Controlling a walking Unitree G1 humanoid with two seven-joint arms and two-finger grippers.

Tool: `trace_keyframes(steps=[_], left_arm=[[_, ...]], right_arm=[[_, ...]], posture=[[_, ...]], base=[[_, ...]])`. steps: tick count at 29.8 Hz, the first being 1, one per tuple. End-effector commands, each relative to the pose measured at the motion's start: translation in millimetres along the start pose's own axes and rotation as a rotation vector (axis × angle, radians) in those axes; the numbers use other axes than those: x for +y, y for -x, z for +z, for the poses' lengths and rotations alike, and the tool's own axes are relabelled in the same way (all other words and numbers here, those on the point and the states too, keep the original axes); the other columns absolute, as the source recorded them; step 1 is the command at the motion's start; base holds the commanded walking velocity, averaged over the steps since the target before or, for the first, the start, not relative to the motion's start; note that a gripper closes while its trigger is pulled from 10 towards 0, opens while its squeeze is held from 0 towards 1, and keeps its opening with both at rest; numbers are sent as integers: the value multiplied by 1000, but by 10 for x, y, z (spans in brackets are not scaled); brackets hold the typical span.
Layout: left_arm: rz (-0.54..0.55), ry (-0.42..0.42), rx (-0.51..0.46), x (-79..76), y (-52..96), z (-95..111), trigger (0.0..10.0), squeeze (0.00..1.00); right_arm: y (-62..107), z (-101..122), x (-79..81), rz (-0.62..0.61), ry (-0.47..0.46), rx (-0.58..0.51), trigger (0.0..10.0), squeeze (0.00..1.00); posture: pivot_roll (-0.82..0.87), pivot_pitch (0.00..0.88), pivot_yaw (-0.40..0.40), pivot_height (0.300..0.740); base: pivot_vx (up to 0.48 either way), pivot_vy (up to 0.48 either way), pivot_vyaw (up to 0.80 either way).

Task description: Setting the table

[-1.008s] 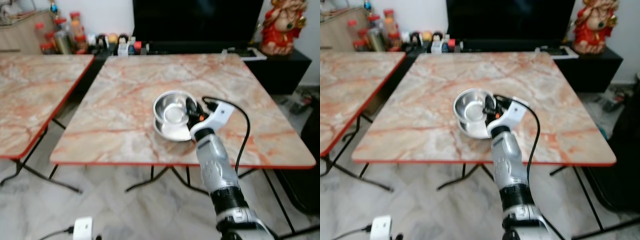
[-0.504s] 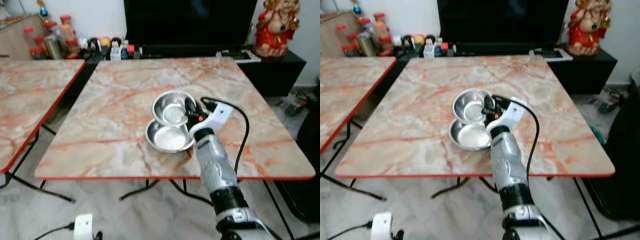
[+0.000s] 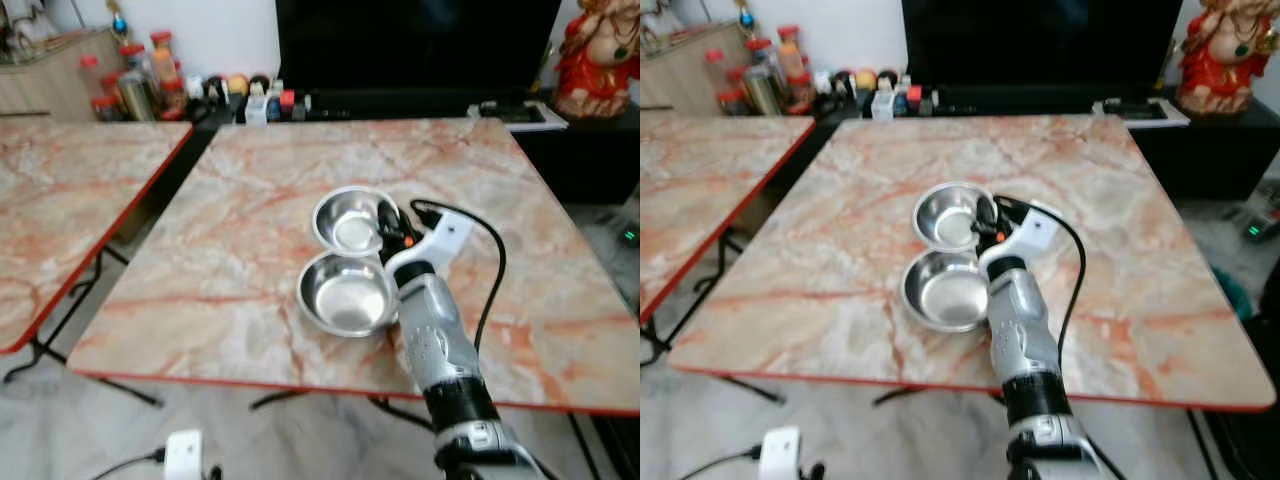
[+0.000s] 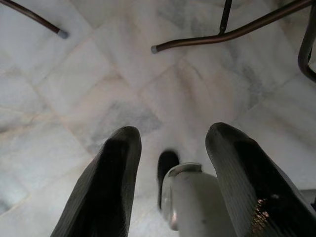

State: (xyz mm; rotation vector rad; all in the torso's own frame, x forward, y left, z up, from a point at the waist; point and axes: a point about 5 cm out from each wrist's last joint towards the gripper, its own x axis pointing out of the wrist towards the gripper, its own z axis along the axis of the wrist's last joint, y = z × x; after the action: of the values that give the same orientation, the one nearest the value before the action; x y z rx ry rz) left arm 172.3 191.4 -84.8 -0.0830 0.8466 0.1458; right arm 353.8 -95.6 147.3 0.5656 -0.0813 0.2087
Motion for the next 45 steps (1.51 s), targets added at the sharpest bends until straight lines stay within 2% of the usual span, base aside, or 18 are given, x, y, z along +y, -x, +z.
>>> trace_keyframes(steps=[1, 7, 11, 16, 17, 25, 36, 45], left_arm=[[37, 3, 12, 149, 18, -23, 10000, 0], [37, 2, 15, 160, 24, -38, 10000, 0], [34, -4, 32, 200, 53, -109, 10000, 0], [35, -9, 43, 222, 77, -166, 10000, 0], [35, -10, 53, 229, 95, -214, 10000, 0], [38, -7, 67, 254, 132, -296, 10000, 0], [44, -5, 64, 301, 145, -303, 10000, 0], [31, -4, 64, 300, 140, -291, 10000, 0]], right_arm=[[3, -64, 132, 30, -16, 17, 10000, 0], [44, -117, 105, 16, -12, 36, 10000, 0], [103, -231, 36, -46, -28, 57, 10000, 0], [103, -284, 1, -72, -18, 80, 10000, 0], [101, -324, -52, -93, -14, 98, 10000, 0], [99, -417, -167, -159, -14, 141, 10000, 0], [106, -529, -152, -169, -17, 175, 10000, 0], [149, -524, -265, -238, -7, 172, 10000, 0]], posture=[[38, 0, 35, 740], [40, 0, 37, 740], [48, 0, 48, 740], [55, 0, 49, 740], [65, 0, 47, 740], [80, 0, 43, 740], [95, 13, 46, 740], [97, 13, 50, 740]], base=[[0, 0, 0], [0, 0, 0], [0, 0, 0], [0, 0, 0], [0, 0, 0], [0, 0, 0], [0, 0, 0], [0, 0, 0]])
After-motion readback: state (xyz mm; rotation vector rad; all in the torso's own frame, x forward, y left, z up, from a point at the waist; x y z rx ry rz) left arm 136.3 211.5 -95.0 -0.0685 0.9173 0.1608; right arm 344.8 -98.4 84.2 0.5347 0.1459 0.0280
